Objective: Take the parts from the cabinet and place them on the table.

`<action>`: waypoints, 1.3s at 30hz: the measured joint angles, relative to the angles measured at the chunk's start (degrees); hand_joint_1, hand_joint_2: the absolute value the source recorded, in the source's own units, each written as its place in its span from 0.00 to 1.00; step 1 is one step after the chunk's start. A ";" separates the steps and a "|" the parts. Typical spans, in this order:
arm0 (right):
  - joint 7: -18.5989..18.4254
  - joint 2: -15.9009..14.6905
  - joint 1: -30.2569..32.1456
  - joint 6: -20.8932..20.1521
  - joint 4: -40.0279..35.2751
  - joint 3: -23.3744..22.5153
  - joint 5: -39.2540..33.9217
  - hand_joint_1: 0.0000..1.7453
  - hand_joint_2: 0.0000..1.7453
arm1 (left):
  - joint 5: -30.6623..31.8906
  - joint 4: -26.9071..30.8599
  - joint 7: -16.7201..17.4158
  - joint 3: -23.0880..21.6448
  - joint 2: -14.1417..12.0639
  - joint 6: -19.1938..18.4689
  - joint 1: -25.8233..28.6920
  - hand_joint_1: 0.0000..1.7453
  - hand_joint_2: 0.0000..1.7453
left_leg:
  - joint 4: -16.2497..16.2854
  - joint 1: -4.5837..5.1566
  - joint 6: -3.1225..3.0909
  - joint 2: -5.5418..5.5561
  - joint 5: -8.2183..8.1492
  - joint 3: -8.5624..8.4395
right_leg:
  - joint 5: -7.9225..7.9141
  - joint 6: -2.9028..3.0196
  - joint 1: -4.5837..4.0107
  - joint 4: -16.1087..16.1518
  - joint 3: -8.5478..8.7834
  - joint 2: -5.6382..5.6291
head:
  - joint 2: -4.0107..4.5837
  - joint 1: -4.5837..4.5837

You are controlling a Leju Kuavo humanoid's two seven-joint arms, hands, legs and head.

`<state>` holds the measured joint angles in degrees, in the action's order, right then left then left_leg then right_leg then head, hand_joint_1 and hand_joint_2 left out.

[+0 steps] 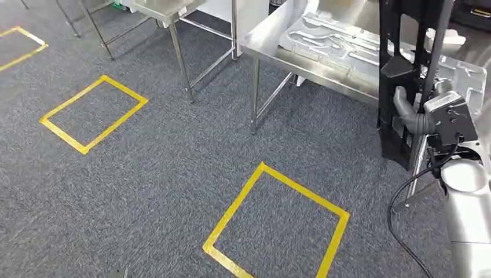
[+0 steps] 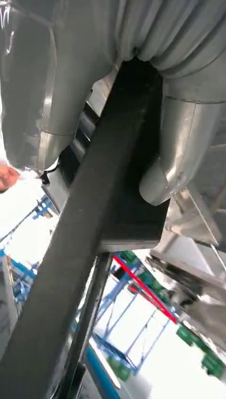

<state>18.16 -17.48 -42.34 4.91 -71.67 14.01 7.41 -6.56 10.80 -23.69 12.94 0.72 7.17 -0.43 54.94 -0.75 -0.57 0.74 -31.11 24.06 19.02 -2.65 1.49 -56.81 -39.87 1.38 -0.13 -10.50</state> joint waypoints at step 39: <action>-10.62 -5.29 -31.35 -17.41 7.28 18.76 24.05 1.00 1.00 | 0.28 -0.59 0.90 1.27 0.39 -0.61 -0.62 0.00 0.00 | 16.56 0.41 1.94 -0.30 -2.34 11.31 | 5.69 3.55 -0.22 1.09 6.82 -1.21 | 0.02 0.14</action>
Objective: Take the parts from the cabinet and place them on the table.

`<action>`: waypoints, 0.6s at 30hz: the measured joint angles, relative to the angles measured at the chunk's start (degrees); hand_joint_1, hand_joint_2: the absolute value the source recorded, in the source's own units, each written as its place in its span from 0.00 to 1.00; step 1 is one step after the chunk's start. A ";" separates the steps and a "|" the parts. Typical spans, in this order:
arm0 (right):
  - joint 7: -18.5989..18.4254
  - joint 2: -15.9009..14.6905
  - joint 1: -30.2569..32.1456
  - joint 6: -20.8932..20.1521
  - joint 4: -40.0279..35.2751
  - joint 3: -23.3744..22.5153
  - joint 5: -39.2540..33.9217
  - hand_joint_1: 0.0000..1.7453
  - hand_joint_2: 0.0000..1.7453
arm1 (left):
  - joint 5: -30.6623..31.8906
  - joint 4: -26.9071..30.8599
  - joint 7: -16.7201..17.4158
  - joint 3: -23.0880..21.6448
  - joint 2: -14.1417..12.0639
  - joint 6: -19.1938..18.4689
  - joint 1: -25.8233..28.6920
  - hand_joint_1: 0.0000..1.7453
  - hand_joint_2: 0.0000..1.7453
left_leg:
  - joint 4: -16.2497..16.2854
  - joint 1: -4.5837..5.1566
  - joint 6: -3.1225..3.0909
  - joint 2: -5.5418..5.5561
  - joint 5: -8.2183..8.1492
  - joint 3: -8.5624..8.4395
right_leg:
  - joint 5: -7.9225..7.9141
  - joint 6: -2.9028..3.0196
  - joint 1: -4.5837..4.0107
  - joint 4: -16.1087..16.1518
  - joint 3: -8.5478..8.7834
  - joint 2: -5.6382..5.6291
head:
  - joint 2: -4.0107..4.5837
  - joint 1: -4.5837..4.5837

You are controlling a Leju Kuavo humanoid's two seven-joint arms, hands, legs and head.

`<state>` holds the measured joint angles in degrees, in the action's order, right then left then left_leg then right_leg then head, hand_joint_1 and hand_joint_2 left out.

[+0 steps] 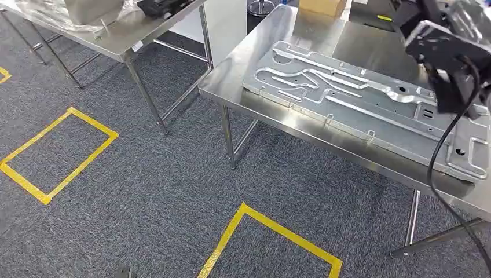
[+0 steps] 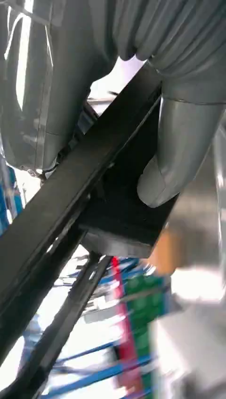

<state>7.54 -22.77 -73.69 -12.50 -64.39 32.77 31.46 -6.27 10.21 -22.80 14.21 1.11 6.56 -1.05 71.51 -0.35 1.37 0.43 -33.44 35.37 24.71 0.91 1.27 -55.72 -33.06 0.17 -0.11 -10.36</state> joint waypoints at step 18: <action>-1.44 -1.27 -7.71 -2.28 7.57 14.51 -0.19 1.00 1.00 | 0.09 -0.02 -0.09 0.04 0.35 -1.00 0.25 0.00 0.00 | -14.18 0.19 -3.83 0.25 7.87 -3.35 | 11.32 -3.37 -0.53 -17.95 -8.00 -0.32 | -0.02 0.00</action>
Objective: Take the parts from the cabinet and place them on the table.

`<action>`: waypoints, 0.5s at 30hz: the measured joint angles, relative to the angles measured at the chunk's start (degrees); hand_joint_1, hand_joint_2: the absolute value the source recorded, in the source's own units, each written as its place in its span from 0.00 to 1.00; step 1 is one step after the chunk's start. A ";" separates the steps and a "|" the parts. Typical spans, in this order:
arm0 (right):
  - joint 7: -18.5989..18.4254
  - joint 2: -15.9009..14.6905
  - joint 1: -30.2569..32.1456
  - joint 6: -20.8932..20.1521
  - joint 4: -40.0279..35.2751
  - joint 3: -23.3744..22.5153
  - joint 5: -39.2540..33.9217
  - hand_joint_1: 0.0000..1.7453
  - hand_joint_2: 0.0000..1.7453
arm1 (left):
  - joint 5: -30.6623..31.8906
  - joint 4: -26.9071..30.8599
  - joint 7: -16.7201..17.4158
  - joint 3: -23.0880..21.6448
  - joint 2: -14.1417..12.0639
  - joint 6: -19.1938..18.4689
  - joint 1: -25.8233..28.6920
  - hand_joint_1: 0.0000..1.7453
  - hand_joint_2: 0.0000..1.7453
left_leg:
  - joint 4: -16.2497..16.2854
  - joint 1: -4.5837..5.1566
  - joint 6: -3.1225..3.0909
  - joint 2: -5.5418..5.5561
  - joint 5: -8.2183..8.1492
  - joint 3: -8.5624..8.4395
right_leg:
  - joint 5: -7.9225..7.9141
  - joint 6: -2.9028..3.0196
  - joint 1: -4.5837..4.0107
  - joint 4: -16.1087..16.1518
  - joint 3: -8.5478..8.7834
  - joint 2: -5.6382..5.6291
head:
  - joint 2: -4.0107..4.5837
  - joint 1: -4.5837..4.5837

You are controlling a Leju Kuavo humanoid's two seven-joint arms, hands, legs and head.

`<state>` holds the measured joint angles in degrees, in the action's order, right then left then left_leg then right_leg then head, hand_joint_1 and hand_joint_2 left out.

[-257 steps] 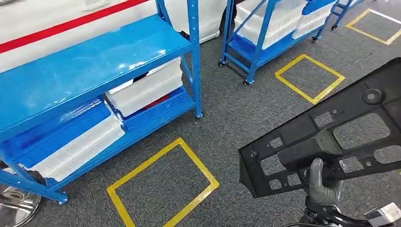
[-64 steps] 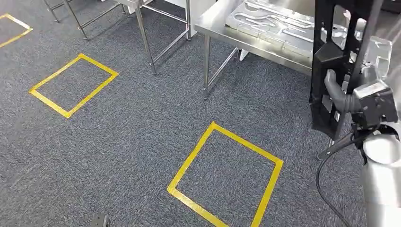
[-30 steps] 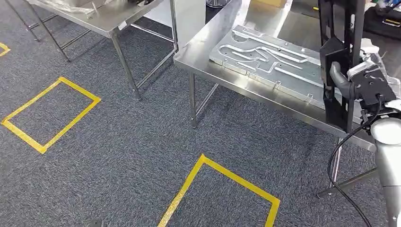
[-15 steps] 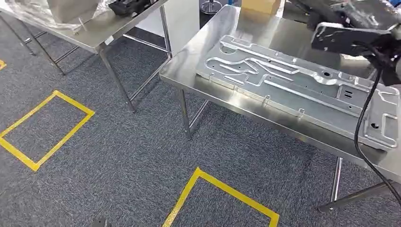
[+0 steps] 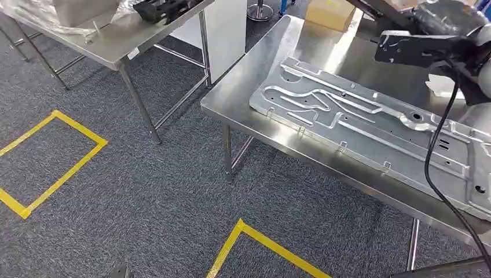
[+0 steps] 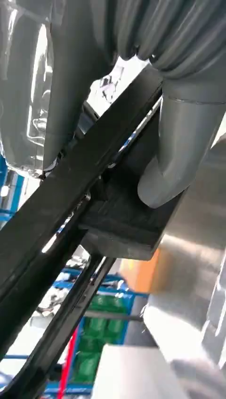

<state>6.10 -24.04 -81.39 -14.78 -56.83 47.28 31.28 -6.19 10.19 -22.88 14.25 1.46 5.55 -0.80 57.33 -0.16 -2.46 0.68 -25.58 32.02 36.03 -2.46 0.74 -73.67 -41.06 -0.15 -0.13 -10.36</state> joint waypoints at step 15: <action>-0.09 -0.72 0.20 0.39 1.00 0.83 -0.11 1.00 1.00 | -0.02 -0.15 -0.07 0.00 0.52 -0.02 -0.21 0.00 0.00 | 17.73 -0.04 2.85 -0.24 -11.23 9.30 | -11.44 4.56 -1.24 17.98 9.04 -0.31 | 0.00 -0.11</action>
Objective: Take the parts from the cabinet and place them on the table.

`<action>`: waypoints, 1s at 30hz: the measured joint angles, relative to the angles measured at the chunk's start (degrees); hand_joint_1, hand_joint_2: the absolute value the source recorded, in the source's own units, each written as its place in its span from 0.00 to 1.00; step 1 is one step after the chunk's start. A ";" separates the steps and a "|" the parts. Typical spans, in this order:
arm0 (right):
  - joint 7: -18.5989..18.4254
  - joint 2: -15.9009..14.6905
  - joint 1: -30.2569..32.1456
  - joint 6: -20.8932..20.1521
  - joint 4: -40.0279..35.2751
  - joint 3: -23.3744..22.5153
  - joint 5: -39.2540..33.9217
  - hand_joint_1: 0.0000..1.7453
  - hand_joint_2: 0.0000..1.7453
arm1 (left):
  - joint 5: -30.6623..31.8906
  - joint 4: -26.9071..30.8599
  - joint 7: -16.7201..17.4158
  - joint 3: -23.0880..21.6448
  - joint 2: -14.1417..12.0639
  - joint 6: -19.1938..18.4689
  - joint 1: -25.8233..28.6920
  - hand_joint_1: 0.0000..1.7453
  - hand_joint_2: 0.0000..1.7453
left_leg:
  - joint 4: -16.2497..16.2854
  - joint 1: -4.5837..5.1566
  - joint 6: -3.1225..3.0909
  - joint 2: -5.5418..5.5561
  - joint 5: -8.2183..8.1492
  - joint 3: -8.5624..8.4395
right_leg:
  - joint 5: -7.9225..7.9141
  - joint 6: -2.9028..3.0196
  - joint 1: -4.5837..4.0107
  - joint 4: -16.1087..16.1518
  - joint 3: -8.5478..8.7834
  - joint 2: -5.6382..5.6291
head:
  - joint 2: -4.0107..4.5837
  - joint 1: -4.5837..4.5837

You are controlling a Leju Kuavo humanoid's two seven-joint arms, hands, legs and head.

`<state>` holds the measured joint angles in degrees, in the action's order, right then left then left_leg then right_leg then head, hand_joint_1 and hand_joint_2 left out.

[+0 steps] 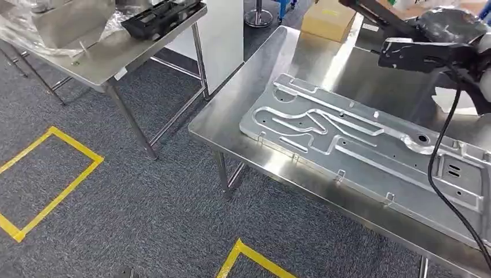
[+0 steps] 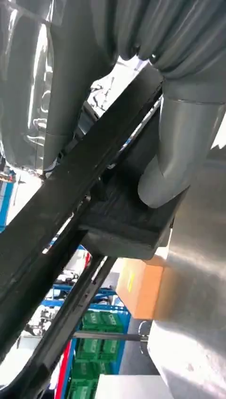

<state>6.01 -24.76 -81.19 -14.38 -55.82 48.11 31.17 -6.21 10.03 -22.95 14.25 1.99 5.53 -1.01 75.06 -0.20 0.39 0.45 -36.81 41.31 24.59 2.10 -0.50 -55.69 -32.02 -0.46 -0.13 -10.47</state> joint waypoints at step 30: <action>7.62 4.28 18.28 12.45 10.49 -0.66 0.85 1.00 1.00 | 0.02 -0.09 -3.28 1.25 -0.13 -1.55 0.13 0.00 0.00 | -18.00 -0.48 -0.34 0.73 9.47 -9.99 | -2.58 -3.63 1.60 -2.14 -5.93 0.07 | 0.00 0.09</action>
<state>13.63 -20.48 -62.92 -1.93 -45.34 47.45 32.02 -6.19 9.94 -26.23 15.50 1.86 3.98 -0.88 57.07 -0.68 0.05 1.18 -27.33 31.33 22.01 -1.53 1.11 -57.83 -37.95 -0.39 -0.13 -10.38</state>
